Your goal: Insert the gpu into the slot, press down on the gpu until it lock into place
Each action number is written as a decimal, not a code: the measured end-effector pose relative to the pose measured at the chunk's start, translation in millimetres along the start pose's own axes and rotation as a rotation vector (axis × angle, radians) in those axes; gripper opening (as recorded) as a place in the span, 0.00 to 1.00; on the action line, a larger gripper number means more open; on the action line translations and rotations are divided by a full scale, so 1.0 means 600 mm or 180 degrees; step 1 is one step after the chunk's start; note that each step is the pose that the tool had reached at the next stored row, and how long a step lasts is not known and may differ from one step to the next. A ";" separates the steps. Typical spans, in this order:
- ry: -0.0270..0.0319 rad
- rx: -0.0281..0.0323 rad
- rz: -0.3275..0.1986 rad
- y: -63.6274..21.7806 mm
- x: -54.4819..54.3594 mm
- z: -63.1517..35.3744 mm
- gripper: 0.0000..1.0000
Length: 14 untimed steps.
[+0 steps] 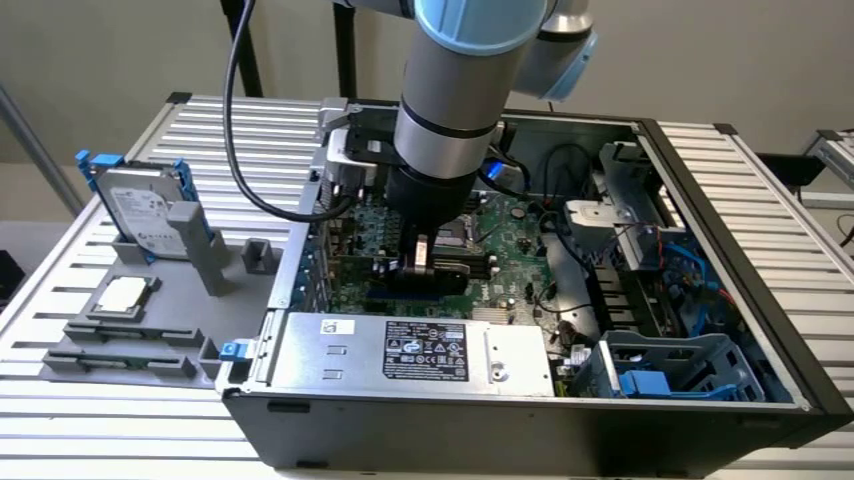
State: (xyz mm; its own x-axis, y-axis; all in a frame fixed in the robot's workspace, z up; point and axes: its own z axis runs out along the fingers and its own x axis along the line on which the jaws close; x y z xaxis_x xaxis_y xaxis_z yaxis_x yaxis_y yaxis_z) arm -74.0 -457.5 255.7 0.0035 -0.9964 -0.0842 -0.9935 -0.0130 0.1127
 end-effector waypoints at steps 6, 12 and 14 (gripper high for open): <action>-0.0001 -0.0001 -0.0001 0.001 0.000 -0.001 0.27; 0.0002 -0.0001 -0.0007 0.002 0.000 -0.004 0.27; 0.0003 -0.0003 -0.0008 0.002 0.000 -0.003 0.27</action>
State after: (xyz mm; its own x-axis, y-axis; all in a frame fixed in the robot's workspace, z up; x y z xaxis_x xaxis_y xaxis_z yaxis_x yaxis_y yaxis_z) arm -75.1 -457.6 257.8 0.0061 -0.9965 -0.0834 -0.9934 -0.0155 0.1133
